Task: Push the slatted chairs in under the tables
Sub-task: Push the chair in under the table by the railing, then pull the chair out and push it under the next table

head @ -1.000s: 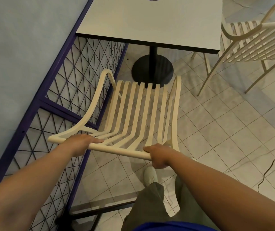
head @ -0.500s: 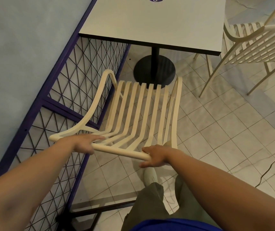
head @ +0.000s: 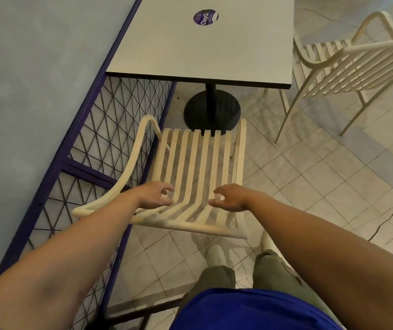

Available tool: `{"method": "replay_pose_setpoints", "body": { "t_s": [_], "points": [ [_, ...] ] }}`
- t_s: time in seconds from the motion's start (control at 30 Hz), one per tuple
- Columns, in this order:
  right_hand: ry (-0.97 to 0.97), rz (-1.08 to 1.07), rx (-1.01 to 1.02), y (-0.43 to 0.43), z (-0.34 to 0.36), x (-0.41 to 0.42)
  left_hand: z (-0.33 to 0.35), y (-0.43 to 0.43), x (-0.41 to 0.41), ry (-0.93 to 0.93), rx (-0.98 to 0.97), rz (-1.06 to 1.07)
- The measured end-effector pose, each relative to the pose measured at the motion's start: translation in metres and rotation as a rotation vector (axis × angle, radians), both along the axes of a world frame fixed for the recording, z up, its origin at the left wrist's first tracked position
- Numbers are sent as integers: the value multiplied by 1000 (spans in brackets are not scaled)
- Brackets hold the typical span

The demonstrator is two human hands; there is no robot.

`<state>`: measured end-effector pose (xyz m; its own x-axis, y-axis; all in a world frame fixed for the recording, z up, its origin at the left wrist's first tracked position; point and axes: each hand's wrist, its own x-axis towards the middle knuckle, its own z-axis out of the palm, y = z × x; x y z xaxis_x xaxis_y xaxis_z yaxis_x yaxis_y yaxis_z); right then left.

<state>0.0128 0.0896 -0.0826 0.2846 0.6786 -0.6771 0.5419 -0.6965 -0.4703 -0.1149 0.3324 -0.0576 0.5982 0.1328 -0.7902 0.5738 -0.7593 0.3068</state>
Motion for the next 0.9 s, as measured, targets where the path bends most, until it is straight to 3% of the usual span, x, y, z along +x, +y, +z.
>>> {"method": "replay_pose_setpoints", "body": {
  "t_s": [0.5, 0.9],
  "points": [
    [-43, -298, -1, -182, 2, 68, 9, -180, 107, -47, -18, -167],
    [-52, -365, -27, -357, 4, 136, 6, -358, 183, -63, -50, -222]
  ]
}}
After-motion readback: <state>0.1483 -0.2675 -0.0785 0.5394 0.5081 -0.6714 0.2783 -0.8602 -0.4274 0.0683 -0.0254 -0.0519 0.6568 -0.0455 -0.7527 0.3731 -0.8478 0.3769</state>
